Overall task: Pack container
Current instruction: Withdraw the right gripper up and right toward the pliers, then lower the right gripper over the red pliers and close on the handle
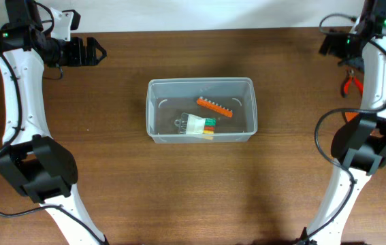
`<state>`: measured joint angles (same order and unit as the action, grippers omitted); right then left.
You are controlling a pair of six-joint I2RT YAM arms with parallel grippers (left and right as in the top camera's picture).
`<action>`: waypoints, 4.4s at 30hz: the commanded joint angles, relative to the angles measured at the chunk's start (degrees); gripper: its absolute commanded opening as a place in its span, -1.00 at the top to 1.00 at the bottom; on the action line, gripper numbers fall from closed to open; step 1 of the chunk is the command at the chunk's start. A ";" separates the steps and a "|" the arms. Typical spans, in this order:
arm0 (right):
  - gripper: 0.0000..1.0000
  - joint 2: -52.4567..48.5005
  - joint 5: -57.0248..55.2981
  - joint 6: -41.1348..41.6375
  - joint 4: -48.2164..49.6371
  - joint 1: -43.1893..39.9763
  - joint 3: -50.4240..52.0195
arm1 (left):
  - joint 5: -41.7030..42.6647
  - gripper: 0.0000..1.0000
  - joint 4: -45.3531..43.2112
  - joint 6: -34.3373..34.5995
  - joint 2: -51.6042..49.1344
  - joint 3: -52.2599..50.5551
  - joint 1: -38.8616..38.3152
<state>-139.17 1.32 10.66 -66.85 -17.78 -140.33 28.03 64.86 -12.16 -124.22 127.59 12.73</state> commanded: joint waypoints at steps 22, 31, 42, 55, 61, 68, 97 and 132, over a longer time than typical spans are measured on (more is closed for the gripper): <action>-0.97 -8.17 -0.76 1.01 -1.75 -4.85 -0.09 | -0.02 -0.99 -0.09 0.52 0.04 0.94 0.20; -0.97 -10.36 -0.70 0.79 0.70 -5.01 -0.09 | -0.02 -0.98 -0.09 0.52 0.04 0.94 0.17; -0.97 -10.36 -0.72 2.36 2.21 -5.16 -0.09 | -0.02 -0.99 -0.09 0.52 0.04 0.94 0.17; -0.97 -10.43 -4.79 1.51 3.50 -5.22 -0.09 | -0.02 -0.98 -0.09 0.52 0.04 0.94 0.20; -0.97 -10.71 -4.76 1.16 4.72 -5.22 -0.09 | -0.02 -0.99 -0.09 0.52 0.04 0.94 0.17; -0.97 -12.79 -4.59 0.35 4.74 -5.22 -0.09 | -0.02 -0.99 -0.09 0.52 0.04 0.94 0.20; -0.98 -13.27 -5.14 0.33 5.18 -5.22 -0.07 | -0.02 -0.99 -0.09 0.52 0.04 0.94 0.20; -0.98 -13.27 -7.56 0.13 3.23 -5.20 0.31 | -0.02 -0.98 -0.09 0.52 0.04 0.94 0.17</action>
<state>-151.70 -5.15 10.76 -63.48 -22.72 -140.33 28.03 64.86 -12.16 -124.22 127.59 12.73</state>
